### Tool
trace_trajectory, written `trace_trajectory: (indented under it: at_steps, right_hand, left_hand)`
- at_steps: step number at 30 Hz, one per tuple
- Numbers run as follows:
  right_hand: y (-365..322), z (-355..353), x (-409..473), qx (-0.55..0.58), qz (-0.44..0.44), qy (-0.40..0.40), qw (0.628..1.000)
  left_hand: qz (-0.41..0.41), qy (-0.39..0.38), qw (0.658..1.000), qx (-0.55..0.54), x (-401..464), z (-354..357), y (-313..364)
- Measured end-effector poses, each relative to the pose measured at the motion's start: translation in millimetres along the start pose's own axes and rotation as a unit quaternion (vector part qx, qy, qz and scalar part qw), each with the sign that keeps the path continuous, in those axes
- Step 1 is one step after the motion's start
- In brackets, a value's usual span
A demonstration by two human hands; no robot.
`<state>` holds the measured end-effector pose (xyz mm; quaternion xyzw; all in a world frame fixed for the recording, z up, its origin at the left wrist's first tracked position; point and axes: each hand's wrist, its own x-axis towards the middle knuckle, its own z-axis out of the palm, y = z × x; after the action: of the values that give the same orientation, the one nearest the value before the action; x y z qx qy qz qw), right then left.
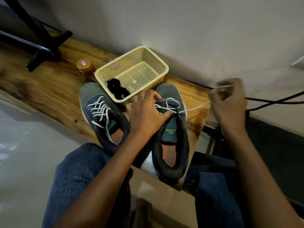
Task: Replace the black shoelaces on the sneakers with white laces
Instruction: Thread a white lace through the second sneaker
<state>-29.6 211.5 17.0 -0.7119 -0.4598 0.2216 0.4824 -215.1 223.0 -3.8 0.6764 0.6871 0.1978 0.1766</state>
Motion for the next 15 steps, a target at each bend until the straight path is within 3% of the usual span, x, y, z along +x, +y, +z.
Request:
trace_trajectory:
  at_steps: [3,6,12,15]
  right_hand:
    - [3,7,-6,-0.14,-0.024,-0.233,0.962]
    - [2,15,-11,-0.18,-0.046,-0.316,0.93]
    - [3,20,-12,-0.205,-0.058,-0.277,0.937]
    - [-3,14,-11,-0.174,-0.044,-0.15,0.972]
  left_hand:
    - [-0.058,-0.084,0.991,-0.091,6,-7,-7]
    - [-0.119,-0.162,0.958,-0.203,14,-17,-16]
    - [-0.127,-0.199,0.962,-0.14,7,-10,-15]
    - [-0.137,-0.205,0.958,-0.145,8,-13,-15]
